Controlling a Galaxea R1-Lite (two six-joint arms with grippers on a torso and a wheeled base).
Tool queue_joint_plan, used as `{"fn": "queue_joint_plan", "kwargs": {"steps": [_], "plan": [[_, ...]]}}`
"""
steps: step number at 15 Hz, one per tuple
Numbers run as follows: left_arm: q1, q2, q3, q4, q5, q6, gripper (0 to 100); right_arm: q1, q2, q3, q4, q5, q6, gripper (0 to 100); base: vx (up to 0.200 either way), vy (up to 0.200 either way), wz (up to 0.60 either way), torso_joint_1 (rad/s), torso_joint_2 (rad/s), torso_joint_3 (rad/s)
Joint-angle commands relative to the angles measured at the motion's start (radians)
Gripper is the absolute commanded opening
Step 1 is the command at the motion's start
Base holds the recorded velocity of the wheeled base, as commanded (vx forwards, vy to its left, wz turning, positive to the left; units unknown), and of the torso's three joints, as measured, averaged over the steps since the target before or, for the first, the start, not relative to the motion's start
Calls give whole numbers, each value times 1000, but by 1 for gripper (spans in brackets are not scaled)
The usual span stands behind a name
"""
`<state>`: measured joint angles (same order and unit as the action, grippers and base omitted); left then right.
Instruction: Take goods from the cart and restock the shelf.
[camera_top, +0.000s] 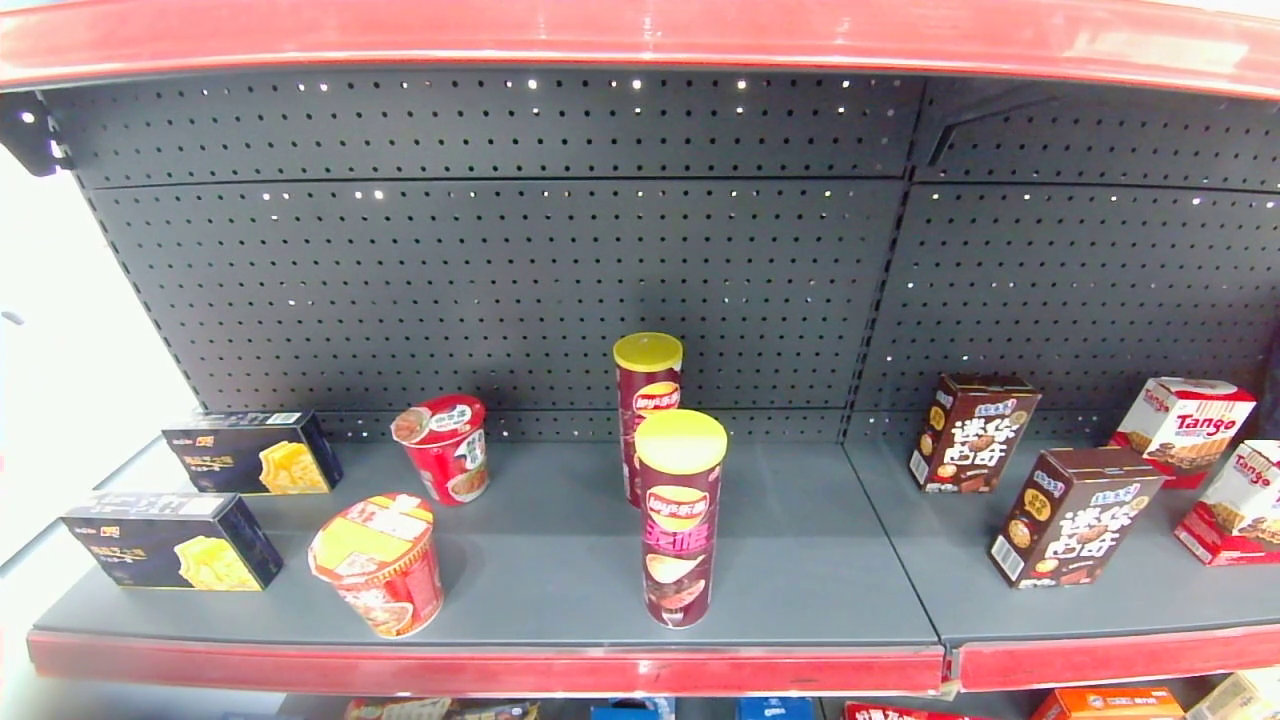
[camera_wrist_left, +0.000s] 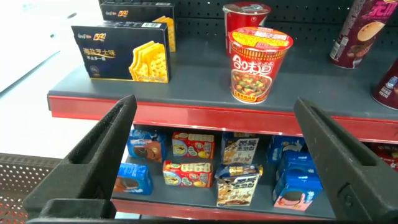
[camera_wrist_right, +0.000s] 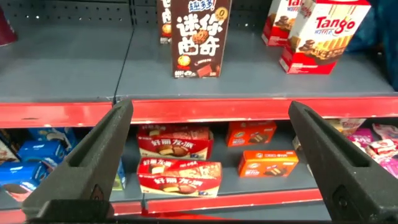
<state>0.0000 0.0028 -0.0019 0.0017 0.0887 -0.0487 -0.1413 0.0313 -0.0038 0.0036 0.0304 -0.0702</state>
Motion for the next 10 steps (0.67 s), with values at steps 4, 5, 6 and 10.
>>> {"fn": "queue_joint_plan", "kwargs": {"steps": [4, 5, 6, 10], "plan": [[0, 2, -1, 0, 0, 0, 100, 6, -5, 1, -1, 0, 4, 100, 0, 0, 0, 0, 0, 0], [0, 2, -1, 0, 0, 0, 100, -3, -7, 1, -4, 6, 0, 100, 0, 0, 0, 0, 0, 0], [0, 2, 0, 0, -1, 3, 100, -1, -7, 2, -5, 17, 0, 100, 0, 0, 0, 0, 0, 0], [0, 0, 0, 0, 0, 1, 100, -6, 29, -107, -48, 49, -13, 100, 0, 0, 0, 0, 0, 0]]}}
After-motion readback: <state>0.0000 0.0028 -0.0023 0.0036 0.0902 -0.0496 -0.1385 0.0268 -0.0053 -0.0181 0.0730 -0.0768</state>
